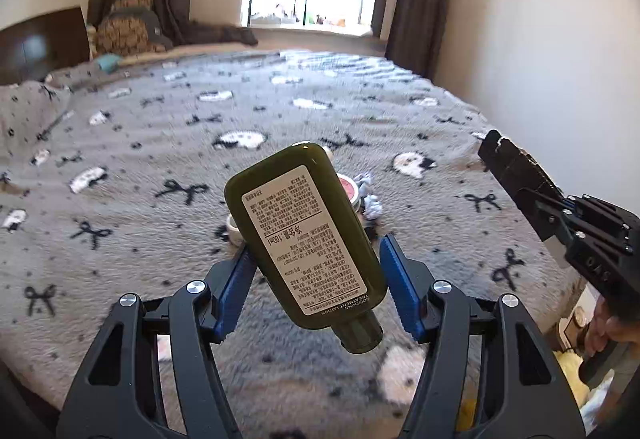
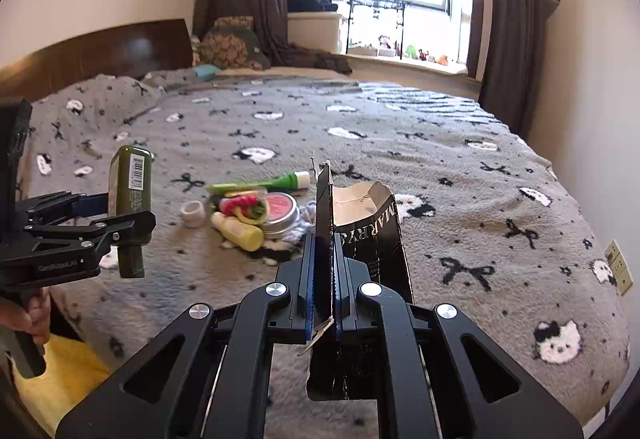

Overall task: Collect trash
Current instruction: 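Carry the black box and green bottle down to the bin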

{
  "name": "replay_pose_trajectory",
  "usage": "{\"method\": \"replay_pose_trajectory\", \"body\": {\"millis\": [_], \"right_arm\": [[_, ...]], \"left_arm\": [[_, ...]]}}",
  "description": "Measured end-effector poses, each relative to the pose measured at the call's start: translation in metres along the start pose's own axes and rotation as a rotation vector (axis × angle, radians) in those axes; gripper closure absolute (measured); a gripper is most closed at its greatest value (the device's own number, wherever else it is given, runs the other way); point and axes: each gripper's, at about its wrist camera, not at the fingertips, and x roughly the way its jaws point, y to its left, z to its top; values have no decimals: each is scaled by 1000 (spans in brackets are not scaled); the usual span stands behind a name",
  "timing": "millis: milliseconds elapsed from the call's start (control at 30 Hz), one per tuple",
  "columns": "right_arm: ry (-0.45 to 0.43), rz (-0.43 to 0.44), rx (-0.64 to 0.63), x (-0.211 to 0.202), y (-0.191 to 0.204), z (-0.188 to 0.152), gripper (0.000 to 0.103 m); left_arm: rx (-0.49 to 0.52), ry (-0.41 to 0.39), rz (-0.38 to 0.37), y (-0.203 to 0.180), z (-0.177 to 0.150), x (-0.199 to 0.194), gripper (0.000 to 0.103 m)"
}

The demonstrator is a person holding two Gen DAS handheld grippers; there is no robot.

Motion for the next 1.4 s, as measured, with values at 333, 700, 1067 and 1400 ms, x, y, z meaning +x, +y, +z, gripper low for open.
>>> {"method": "replay_pose_trajectory", "body": {"millis": [333,700,1067,1400], "right_arm": [[-54,20,-9,-92,27,-41,95],[79,178,32,-85,58,-114,95],[287,258,87,-39,79,-177,95],[465,323,91,2,102,-223,95]], "left_arm": [[60,-46,26,-13,-50,-77,44],[59,63,18,-15,-130,-90,44],[43,290,-19,-16,-218,-45,44],[11,436,-39,-6,-268,-9,44]]}}
